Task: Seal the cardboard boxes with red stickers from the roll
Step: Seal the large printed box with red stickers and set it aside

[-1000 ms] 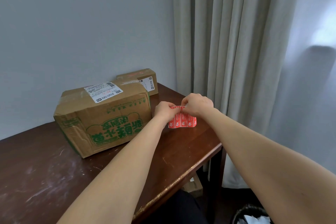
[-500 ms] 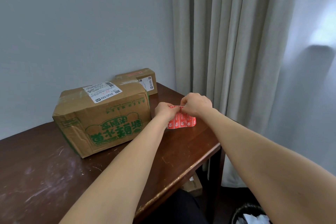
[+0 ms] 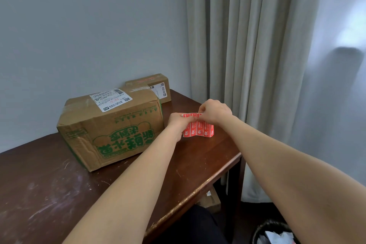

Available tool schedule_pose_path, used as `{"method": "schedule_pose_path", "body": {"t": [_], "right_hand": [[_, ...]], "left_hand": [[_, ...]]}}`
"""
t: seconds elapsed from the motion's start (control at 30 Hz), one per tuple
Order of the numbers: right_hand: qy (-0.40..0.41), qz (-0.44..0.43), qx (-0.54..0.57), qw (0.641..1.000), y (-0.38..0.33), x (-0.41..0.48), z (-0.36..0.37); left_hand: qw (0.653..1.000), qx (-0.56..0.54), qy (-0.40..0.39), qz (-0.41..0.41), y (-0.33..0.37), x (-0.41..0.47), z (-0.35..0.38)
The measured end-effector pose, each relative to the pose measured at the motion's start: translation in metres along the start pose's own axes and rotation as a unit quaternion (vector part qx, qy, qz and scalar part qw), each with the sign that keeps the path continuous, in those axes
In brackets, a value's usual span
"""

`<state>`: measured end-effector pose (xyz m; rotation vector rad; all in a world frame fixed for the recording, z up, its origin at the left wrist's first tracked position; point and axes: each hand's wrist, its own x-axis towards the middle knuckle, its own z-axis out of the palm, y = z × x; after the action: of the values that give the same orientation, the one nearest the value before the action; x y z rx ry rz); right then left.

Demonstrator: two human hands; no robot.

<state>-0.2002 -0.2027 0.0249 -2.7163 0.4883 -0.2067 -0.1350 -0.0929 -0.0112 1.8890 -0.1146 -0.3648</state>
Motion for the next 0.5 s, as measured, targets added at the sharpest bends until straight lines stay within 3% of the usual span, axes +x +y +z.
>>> {"method": "schedule_pose_path", "body": {"t": [0.5], "right_hand": [[0.018, 0.006, -0.004, 1.000, -0.0004, -0.0043, 0.0025]], "left_hand": [[0.999, 0.038, 0.027, -0.009, 0.0022, 0.0003, 0.0061]]}}
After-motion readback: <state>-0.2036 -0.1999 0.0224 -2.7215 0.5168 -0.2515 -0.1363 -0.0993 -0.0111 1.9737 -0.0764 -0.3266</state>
